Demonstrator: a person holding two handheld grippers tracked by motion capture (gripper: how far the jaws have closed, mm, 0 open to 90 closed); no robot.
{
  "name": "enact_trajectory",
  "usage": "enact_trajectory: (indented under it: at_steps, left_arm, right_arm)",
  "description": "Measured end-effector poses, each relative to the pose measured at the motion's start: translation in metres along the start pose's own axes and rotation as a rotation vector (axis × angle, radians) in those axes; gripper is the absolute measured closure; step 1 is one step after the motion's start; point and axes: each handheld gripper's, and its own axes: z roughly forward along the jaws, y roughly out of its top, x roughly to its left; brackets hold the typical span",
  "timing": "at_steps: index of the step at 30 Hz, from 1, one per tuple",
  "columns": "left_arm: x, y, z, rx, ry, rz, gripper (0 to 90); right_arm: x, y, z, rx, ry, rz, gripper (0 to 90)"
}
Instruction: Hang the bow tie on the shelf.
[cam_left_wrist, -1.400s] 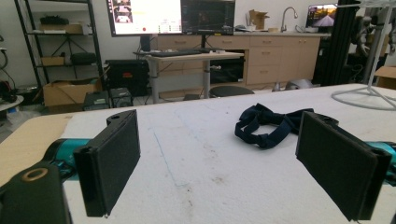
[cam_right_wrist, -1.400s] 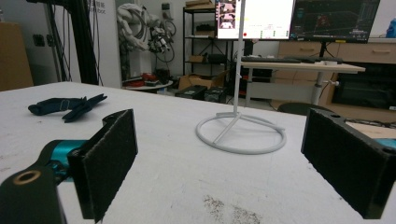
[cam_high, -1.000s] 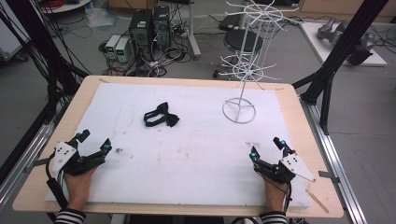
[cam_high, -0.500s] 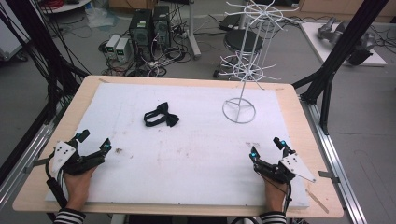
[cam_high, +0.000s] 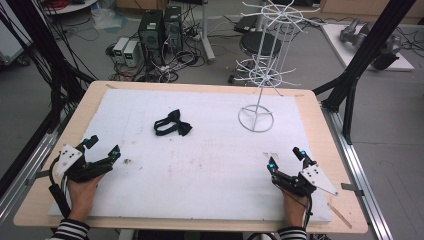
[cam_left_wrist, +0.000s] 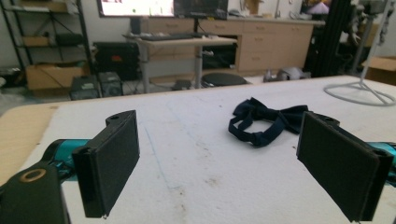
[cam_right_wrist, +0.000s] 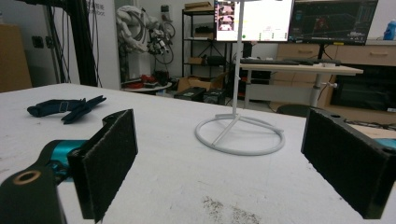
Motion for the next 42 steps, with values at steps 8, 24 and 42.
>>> enact_trajectory:
  at_steps: [8, 24, 42]
  left_arm:
    - [0.003, 0.025, 0.011, 0.037, -0.027, 0.003, 13.6]
    - [-0.008, 0.057, 0.052, 0.105, -0.146, 0.065, 14.2]
    - [-0.031, 0.066, 0.118, 0.284, -0.291, 0.128, 15.5]
  right_arm:
    - [-0.001, 0.000, 0.000, -0.003, 0.000, 0.000, 9.8]
    - [-0.001, 0.000, 0.000, -0.003, 0.001, 0.002, 9.8]
    - [-0.001, 0.000, 0.000, -0.002, 0.002, 0.008, 9.8]
